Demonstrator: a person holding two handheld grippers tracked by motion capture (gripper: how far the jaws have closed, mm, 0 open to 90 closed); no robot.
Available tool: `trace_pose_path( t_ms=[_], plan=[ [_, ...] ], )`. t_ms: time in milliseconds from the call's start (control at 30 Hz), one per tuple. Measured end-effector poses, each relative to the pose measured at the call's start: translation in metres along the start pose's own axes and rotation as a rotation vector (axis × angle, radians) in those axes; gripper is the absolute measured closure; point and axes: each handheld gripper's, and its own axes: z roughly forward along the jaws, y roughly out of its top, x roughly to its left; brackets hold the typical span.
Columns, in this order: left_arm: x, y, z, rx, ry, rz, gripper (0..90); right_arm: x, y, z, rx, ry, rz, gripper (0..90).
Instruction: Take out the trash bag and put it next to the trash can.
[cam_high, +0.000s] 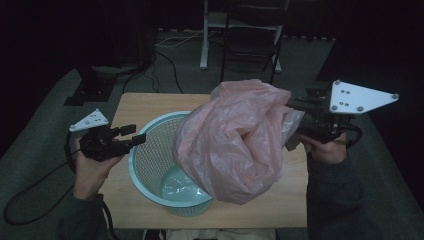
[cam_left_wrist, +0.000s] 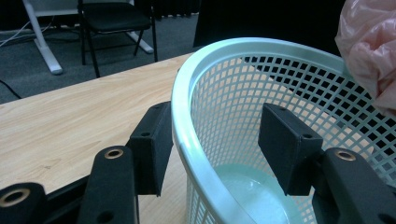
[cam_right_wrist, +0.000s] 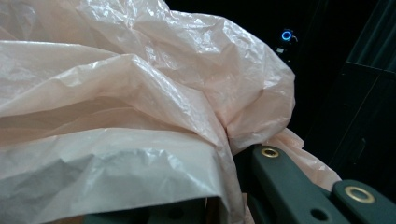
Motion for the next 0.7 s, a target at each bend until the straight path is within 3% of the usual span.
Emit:
trace_pose_path(
  t_ms=[700],
  plan=[
    [0.0, 0.001, 0.0, -0.002, -0.003, 0.001, 45.1, -0.007, 0.002, -0.047, 0.01, -0.062, 0.007, 87.2]
  ],
)
